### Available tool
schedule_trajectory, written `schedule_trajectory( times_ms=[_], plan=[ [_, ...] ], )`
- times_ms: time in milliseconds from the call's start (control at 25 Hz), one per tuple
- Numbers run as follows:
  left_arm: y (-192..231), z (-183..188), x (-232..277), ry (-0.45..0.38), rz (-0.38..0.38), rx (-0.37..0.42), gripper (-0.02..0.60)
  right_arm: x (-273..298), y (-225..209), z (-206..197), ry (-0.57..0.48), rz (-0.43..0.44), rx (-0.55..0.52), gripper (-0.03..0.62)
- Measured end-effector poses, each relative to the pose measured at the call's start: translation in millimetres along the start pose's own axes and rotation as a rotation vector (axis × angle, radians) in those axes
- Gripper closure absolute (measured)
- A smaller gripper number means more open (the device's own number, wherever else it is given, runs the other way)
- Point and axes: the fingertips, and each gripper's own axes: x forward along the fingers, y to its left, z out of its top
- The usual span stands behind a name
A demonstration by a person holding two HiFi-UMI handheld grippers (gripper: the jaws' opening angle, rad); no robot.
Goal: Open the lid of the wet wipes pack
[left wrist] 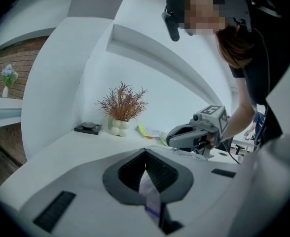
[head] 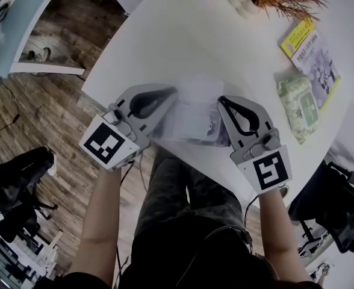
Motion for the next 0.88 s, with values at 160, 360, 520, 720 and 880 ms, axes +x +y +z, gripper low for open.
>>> schedule_trajectory(
  times_ms=[160,360,520,720,880],
  plan=[
    [-2.7,3.5,-10.3,-0.010,0.031,0.002,0.569,-9.6,1.8,-0.4,-0.002,-0.016,0.018,0.574],
    [-9.4,-2.0,-27.8,-0.010,0.053,0.009,0.569,-24.7,9.5,-1.6,-0.023,-0.045,0.057,0.574],
    [-19.2,-2.1,-37.9,-0.017,0.070,0.013,0.569,-36.5,22.0,-8.5,-0.003,-0.042,0.082,0.574],
    [-31.2,-0.5,-49.3,-0.050,0.106,-0.014,0.569,-49.2,37.4,-5.0,-0.040,-0.059,0.130,0.574],
    [-42.7,-0.6,-54.6,-0.079,0.144,-0.044,0.569,-59.1,51.3,-1.8,-0.066,-0.068,0.166,0.574]
  ],
)
